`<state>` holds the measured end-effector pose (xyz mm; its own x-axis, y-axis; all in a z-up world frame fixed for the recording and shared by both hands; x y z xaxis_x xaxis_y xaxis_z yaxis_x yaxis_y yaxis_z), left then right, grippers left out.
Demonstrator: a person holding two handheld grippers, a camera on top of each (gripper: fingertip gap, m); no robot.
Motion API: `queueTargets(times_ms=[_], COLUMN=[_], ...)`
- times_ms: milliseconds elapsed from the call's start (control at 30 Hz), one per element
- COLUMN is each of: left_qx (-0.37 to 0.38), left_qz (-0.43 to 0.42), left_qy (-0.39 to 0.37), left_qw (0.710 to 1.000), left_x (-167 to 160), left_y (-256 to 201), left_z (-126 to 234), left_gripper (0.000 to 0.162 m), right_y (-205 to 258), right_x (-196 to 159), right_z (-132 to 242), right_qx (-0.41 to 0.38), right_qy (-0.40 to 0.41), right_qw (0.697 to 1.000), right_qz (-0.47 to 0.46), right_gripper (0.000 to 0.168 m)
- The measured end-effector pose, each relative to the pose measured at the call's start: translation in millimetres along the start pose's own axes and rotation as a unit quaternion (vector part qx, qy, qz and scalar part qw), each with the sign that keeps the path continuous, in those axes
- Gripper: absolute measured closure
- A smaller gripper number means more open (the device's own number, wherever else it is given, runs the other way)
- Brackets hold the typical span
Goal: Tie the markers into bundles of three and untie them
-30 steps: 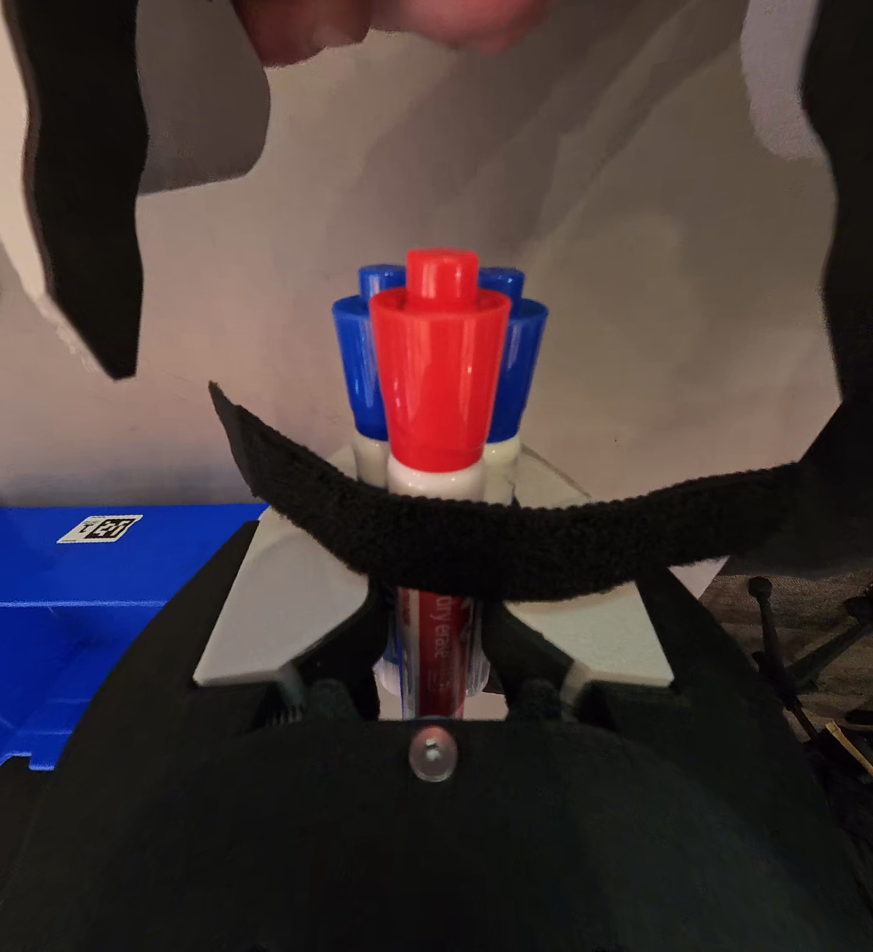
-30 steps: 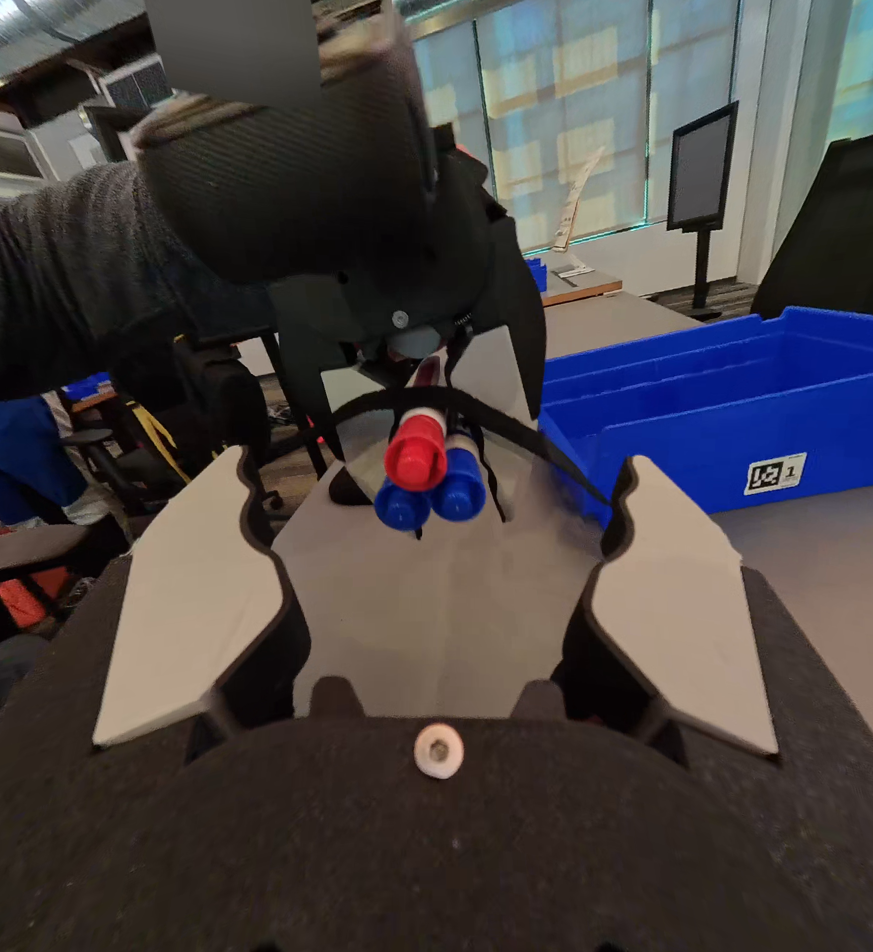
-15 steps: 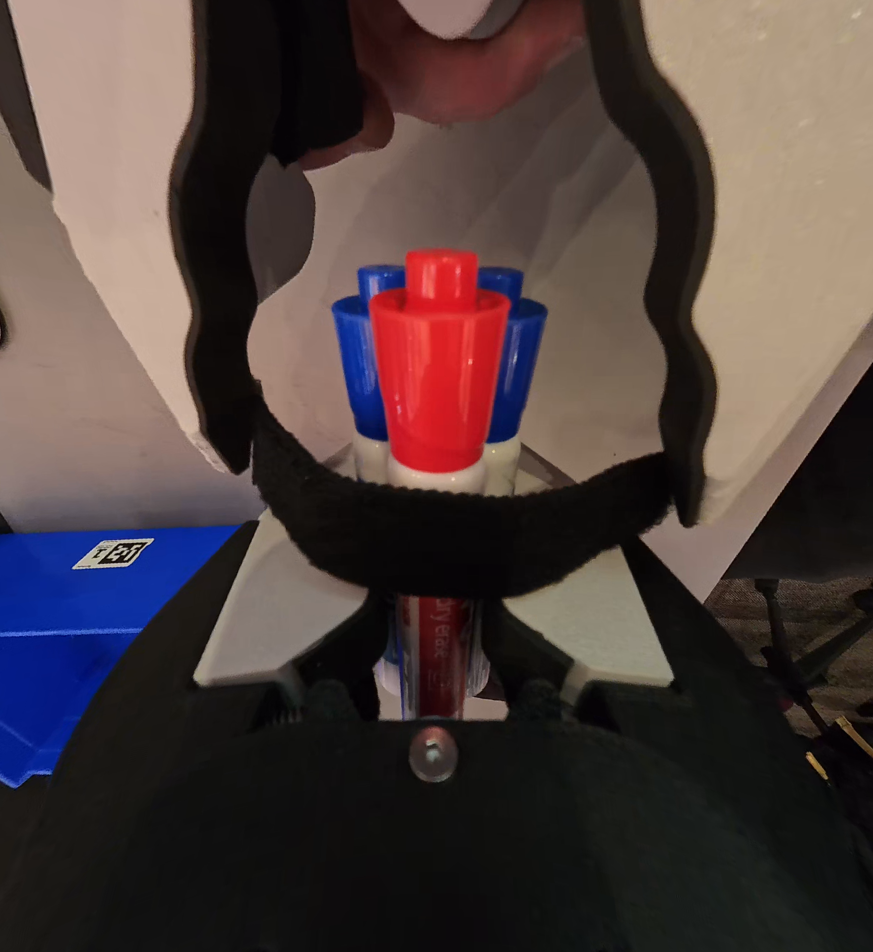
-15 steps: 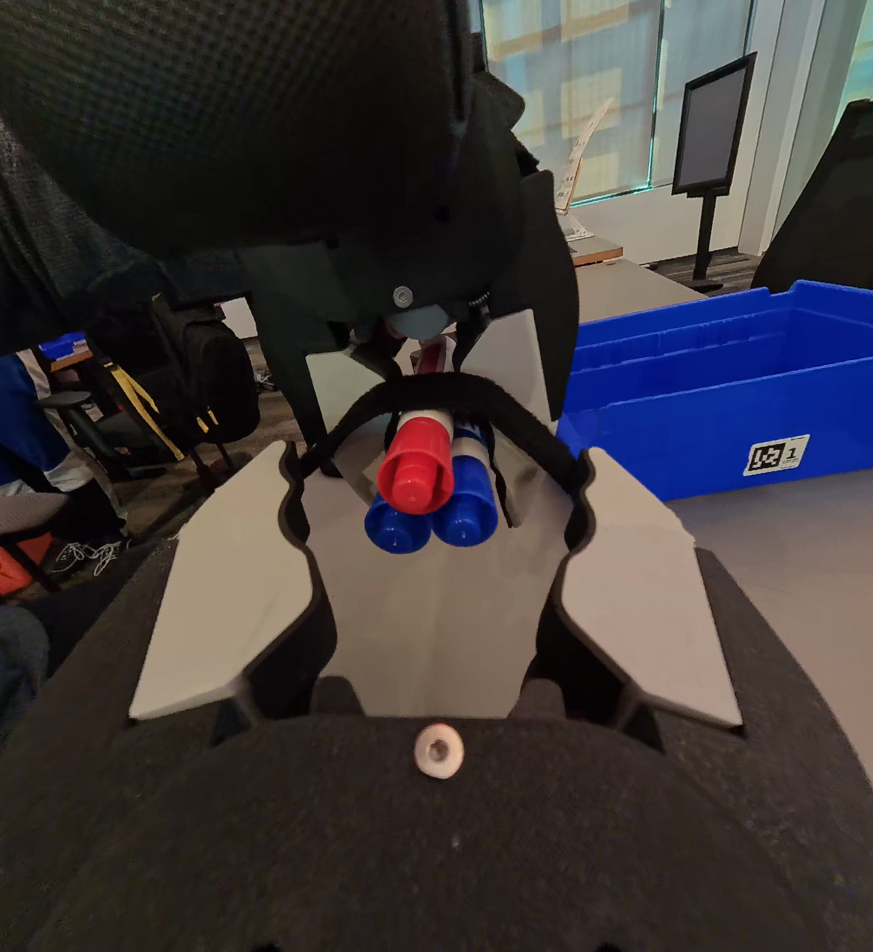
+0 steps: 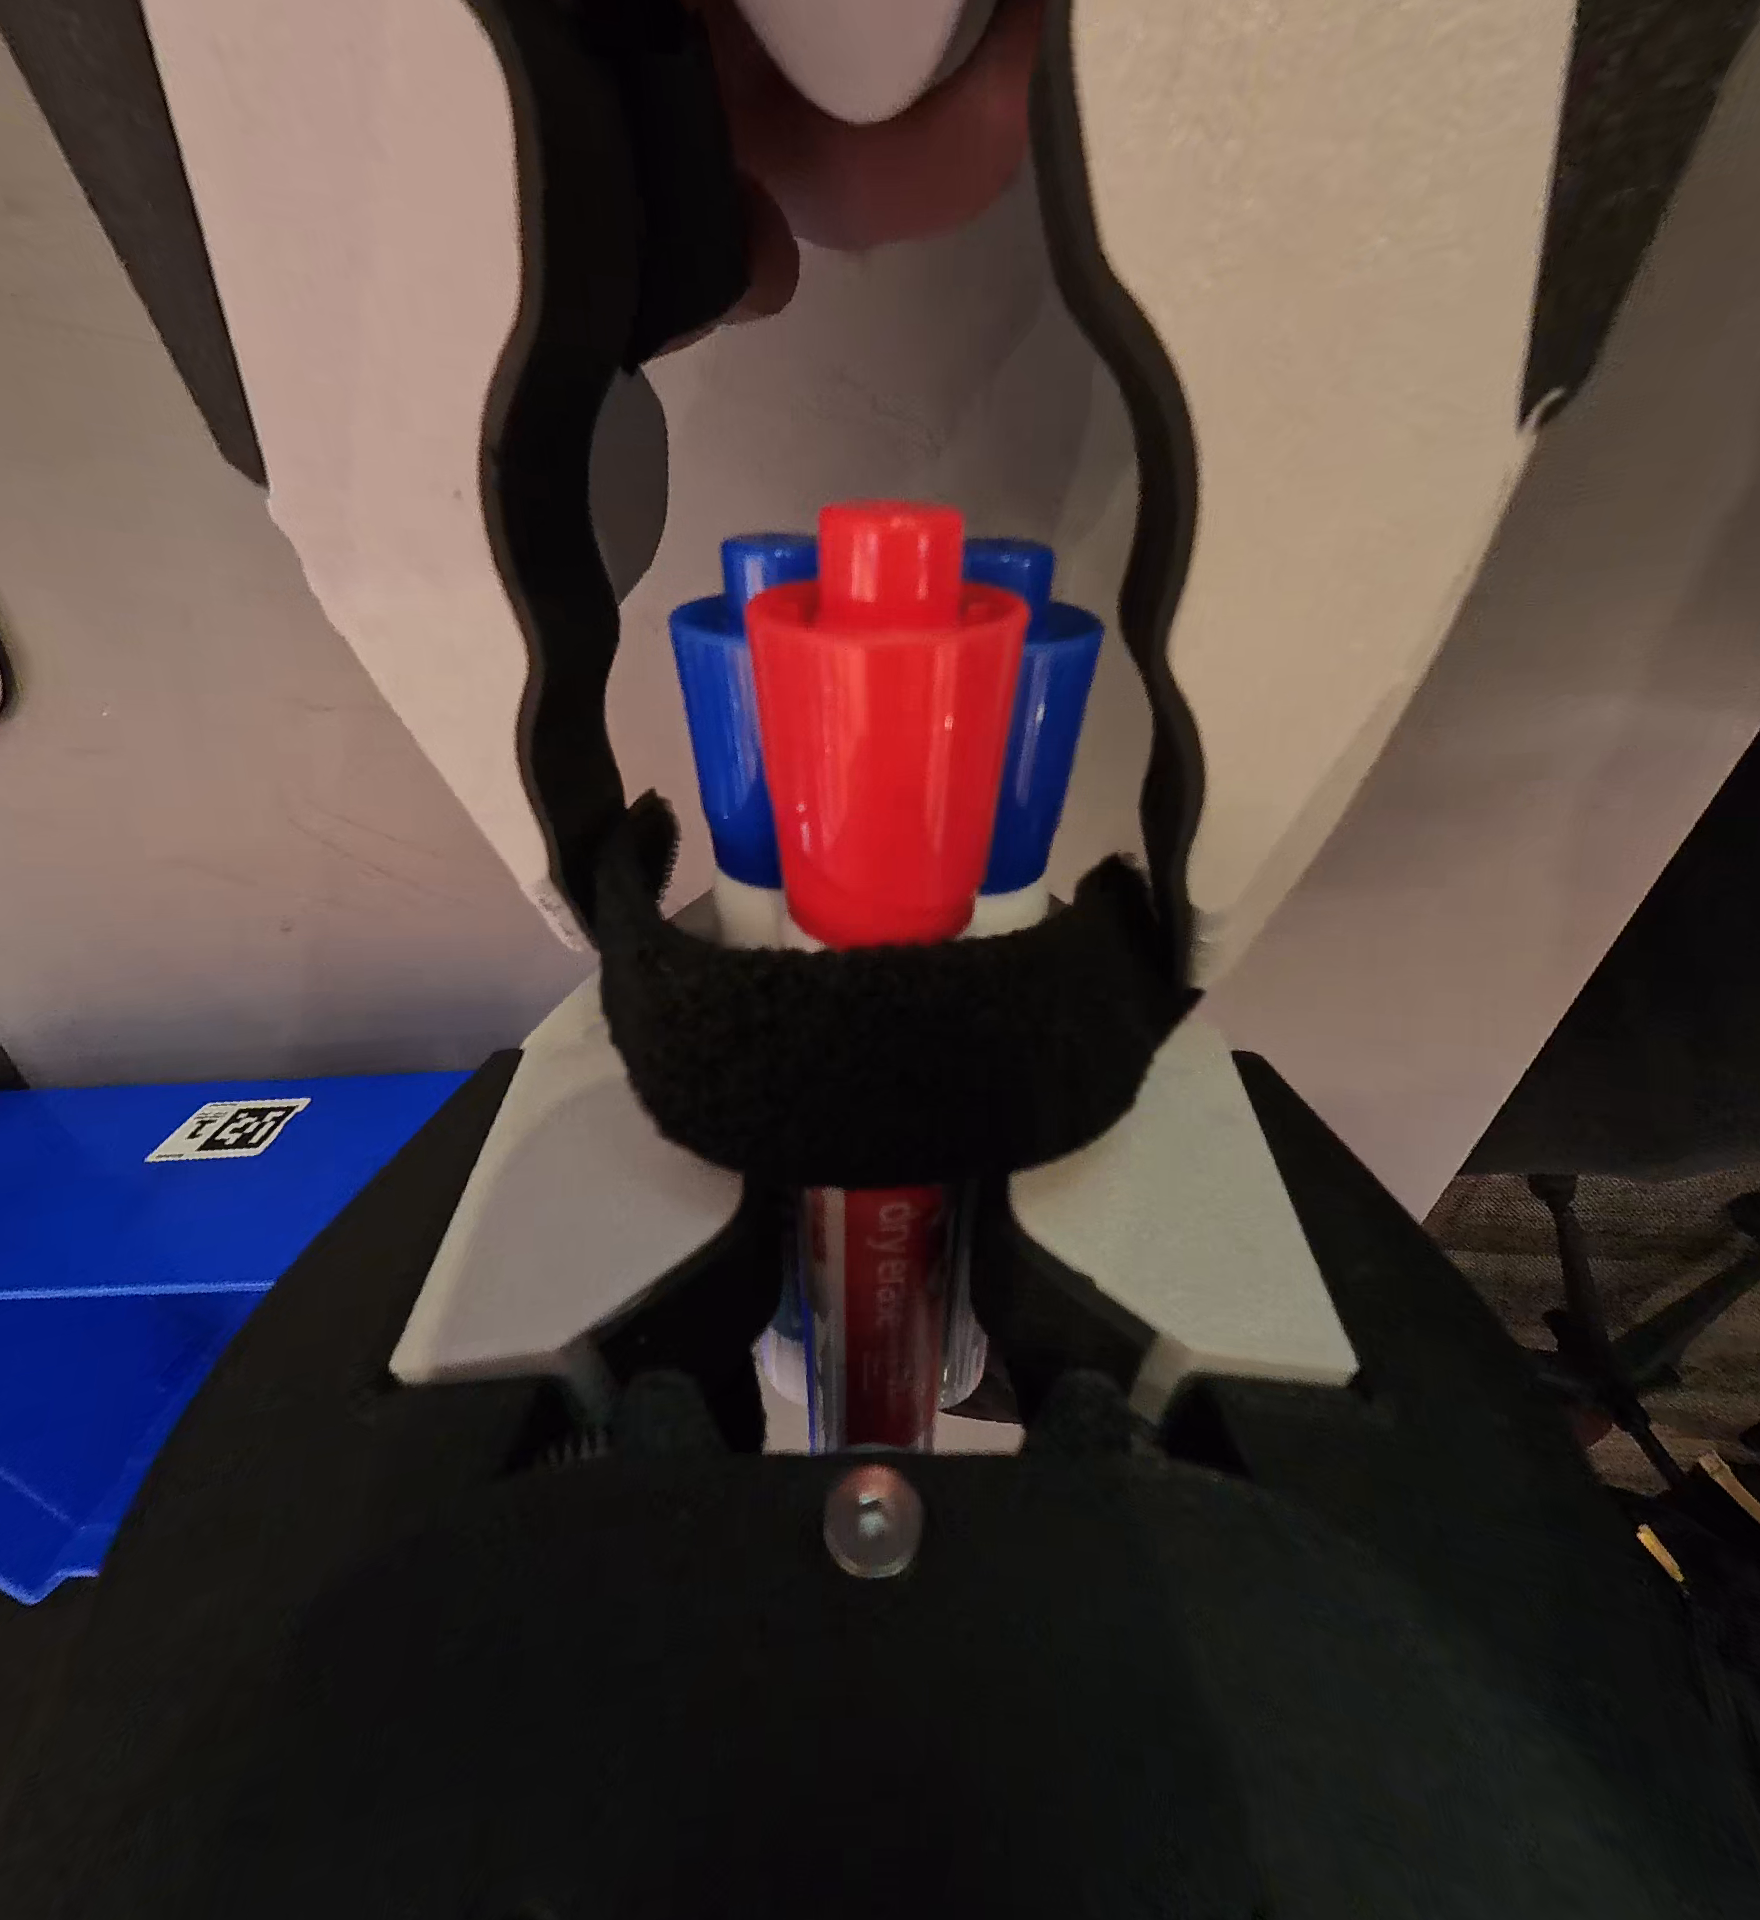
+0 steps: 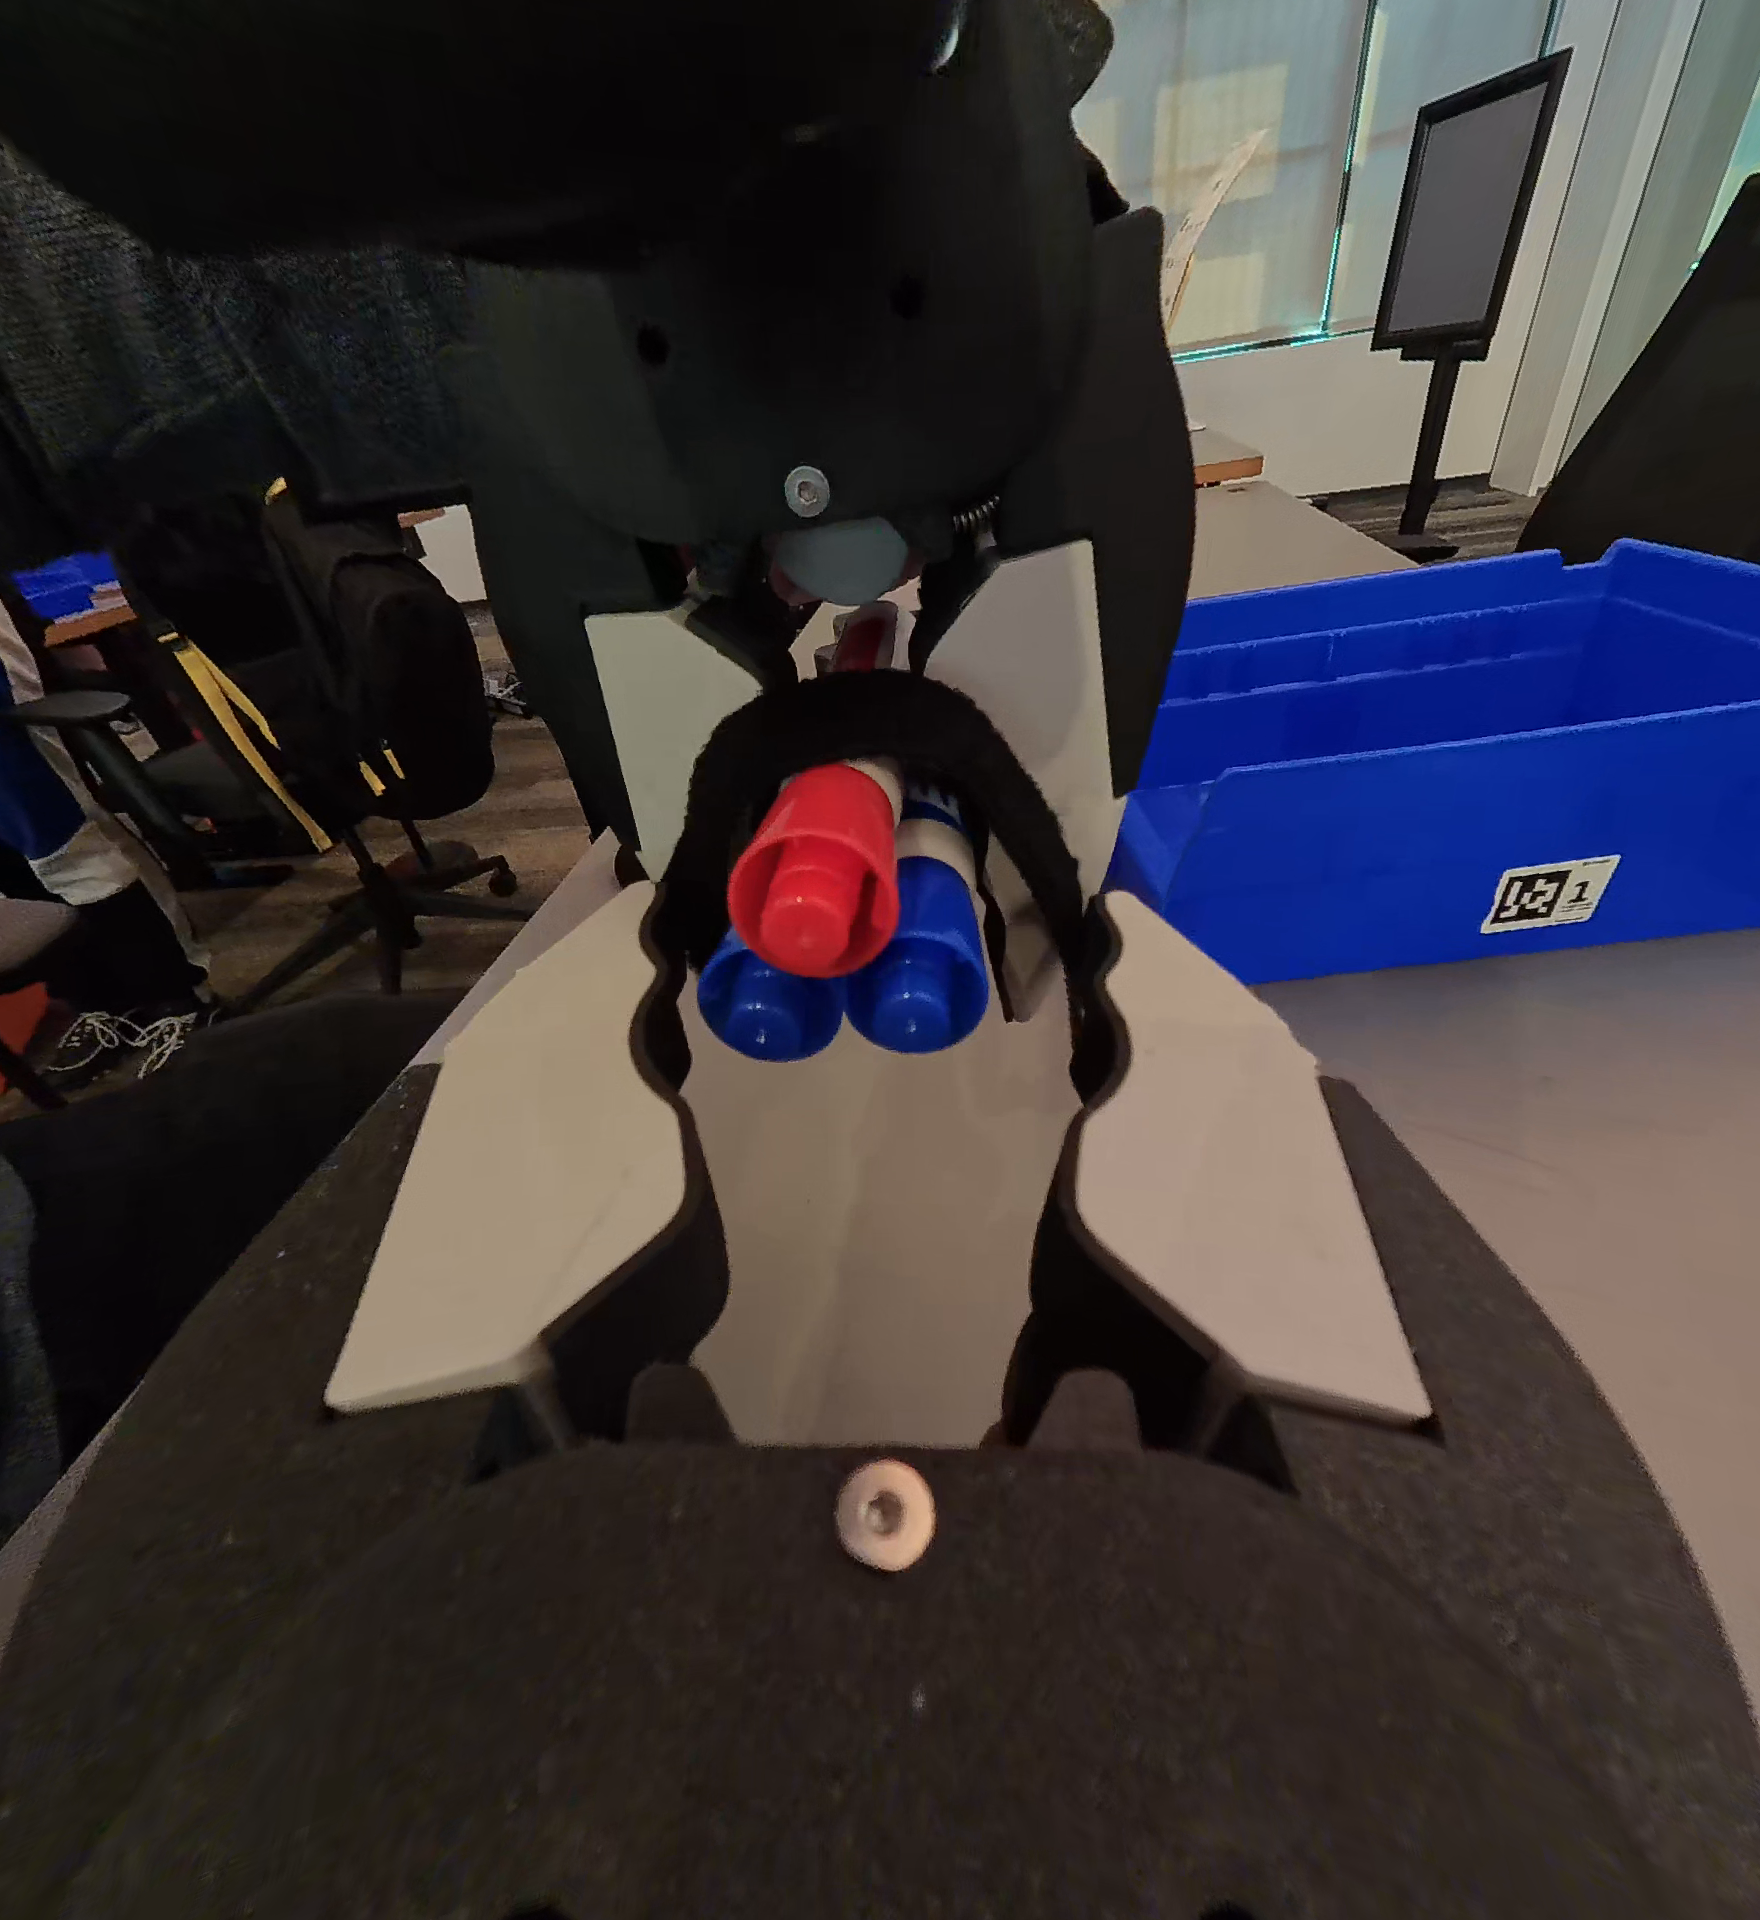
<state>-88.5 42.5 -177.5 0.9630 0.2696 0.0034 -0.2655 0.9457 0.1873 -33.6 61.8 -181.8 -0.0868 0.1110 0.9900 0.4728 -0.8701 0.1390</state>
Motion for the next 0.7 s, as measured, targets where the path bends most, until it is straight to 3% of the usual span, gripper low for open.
queueTargets(times_ms=[700], left_qx=[-0.001], left_qz=[0.004], left_qy=[0.001], left_qw=[1.000], left_x=[0.1], left_y=[-0.3], left_z=[-4.4], left_gripper=[0.121], right_y=[3.0], right_x=[-5.4], right_z=[1.6], right_qx=[0.008], right_qy=[0.017], right_qw=[1.000], right_qz=[0.025], right_gripper=[0.123])
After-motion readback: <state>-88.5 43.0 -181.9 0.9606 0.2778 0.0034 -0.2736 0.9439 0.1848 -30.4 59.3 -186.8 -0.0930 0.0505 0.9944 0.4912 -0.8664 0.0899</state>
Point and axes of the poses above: each gripper's, where its closed fingertips meet, z back along the fingers, x out of its top, y = z × x across the jaws, the point moved 5 cm from there along z, back along the fingers, and after that the axes turned 10 degrees about x, right-handed, at the moved point
